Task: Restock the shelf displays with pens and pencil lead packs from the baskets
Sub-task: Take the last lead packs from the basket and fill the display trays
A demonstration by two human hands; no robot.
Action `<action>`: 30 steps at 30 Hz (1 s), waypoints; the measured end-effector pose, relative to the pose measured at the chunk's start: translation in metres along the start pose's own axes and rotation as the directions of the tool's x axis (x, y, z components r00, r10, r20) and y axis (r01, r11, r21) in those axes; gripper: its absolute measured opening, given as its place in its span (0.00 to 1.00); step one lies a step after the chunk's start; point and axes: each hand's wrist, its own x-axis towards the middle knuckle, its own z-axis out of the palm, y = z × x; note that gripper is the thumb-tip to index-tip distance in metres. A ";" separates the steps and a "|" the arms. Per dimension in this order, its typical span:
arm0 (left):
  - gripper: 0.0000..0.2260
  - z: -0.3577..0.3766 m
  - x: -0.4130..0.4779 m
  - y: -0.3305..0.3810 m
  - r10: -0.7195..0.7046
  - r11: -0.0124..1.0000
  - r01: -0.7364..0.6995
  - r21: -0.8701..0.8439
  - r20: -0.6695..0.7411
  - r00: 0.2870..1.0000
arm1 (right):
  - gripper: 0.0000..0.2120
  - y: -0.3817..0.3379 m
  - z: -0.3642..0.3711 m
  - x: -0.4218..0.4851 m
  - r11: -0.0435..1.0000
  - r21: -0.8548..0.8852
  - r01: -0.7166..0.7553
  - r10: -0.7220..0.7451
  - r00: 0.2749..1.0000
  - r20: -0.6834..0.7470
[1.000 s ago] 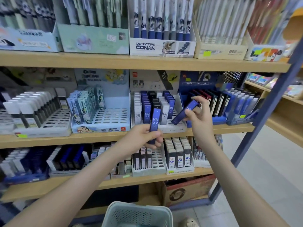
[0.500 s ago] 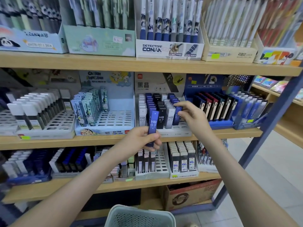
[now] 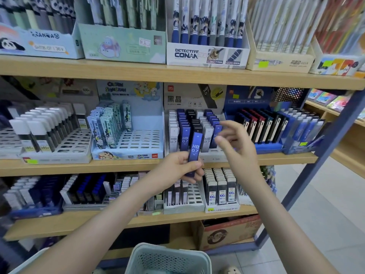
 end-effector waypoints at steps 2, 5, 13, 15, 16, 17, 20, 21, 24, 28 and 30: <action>0.05 0.005 0.001 0.001 0.013 0.999 -0.015 0.039 0.040 0.999 | 0.18 -0.006 0.007 -0.010 0.995 0.066 -0.068 0.056 0.984 0.171; 0.04 0.013 0.003 0.002 0.058 0.990 -0.066 0.122 0.065 0.996 | 0.17 -0.006 0.009 -0.013 0.987 0.119 -0.106 0.075 0.968 0.240; 0.16 -0.009 0.018 -0.010 0.801 0.231 -0.244 0.942 -0.041 0.598 | 0.19 0.010 -0.019 0.013 0.993 0.115 -0.006 0.014 0.998 -0.064; 0.21 -0.014 0.028 -0.013 0.798 0.112 -0.199 0.974 0.031 0.601 | 0.20 0.021 -0.014 0.016 0.999 0.048 0.008 -0.007 1.000 -0.020; 0.24 -0.014 0.031 -0.014 0.778 0.068 -0.175 0.982 0.057 0.625 | 0.21 0.025 -0.011 0.016 1.000 0.028 0.011 -0.011 1.000 0.007; 0.26 -0.014 0.035 -0.015 0.757 0.020 -0.150 0.989 0.083 0.648 | 0.21 0.029 -0.009 0.016 1.000 0.012 0.012 -0.012 1.000 0.028; 0.30 -0.014 0.041 -0.019 0.710 -0.114 -0.073 0.991 0.132 0.692 | 0.22 0.036 -0.009 0.022 1.000 -0.016 0.018 -0.017 0.998 0.058; 0.31 -0.014 0.042 -0.020 0.708 -0.135 -0.052 0.989 0.133 0.694 | 0.22 0.037 -0.010 0.024 0.999 -0.028 0.023 -0.021 0.997 0.068; 0.32 -0.012 0.047 -0.022 0.723 -0.152 -0.026 0.988 0.129 0.678 | 0.21 0.041 -0.010 0.027 0.997 -0.054 0.053 -0.047 0.992 0.114; 0.32 -0.011 0.050 -0.024 0.725 -0.166 -0.017 0.986 0.134 0.676 | 0.18 0.048 -0.010 0.030 0.983 -0.158 0.096 -0.073 0.987 0.144; 0.32 -0.012 0.051 -0.024 0.720 -0.164 -0.018 0.986 0.132 0.681 | 0.19 0.056 -0.008 0.031 0.912 -0.359 0.197 -0.155 0.978 0.143</action>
